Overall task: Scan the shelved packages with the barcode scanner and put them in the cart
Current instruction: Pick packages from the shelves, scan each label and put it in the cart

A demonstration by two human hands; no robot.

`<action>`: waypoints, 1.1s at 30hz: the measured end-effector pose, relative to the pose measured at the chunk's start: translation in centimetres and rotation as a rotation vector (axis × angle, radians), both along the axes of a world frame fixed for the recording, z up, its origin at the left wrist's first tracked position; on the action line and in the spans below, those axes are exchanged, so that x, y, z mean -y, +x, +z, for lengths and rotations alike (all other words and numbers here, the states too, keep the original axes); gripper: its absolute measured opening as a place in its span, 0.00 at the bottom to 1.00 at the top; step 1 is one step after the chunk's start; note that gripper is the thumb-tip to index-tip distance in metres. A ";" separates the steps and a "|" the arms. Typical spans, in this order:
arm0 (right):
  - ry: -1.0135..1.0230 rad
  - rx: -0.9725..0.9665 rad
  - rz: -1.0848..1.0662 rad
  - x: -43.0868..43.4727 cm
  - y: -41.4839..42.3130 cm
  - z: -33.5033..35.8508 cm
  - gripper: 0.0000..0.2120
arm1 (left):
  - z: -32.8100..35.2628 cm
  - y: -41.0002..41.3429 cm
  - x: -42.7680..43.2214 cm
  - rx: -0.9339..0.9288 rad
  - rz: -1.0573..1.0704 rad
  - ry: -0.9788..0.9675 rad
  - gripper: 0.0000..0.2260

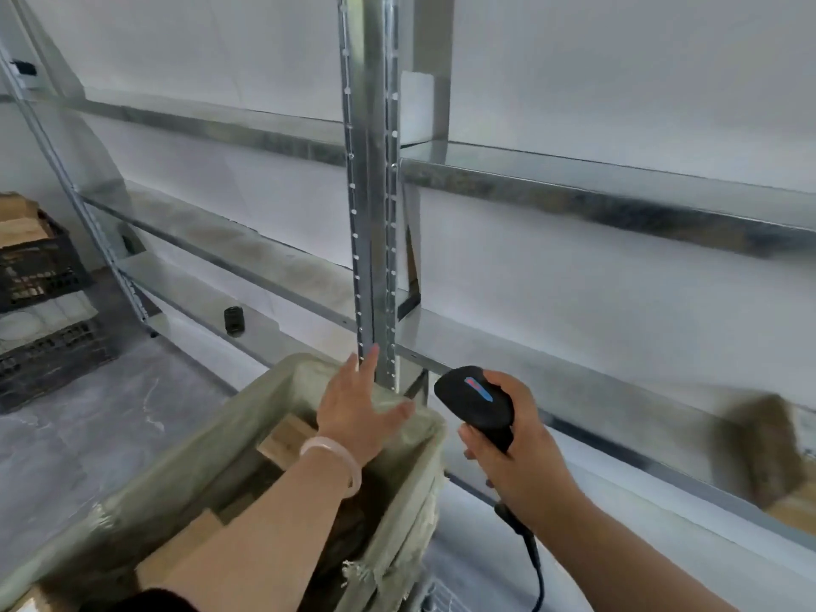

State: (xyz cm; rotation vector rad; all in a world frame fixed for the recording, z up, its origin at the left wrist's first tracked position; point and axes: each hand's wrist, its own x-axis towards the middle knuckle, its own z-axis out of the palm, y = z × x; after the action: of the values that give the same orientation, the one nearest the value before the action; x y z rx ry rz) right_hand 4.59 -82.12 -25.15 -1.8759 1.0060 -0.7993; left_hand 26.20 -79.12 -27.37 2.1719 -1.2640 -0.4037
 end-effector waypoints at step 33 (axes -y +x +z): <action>-0.039 0.057 -0.653 11.5 -41.7 -5.5 0.30 | -3.5 -48.5 23.6 -0.342 -0.563 0.192 0.37</action>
State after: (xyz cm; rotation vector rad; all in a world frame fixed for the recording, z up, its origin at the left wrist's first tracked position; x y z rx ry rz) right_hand -37.13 -93.66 -30.61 -1.5430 1.6041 -1.2394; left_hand -22.32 -102.68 -30.90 1.7520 -1.6672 -1.1109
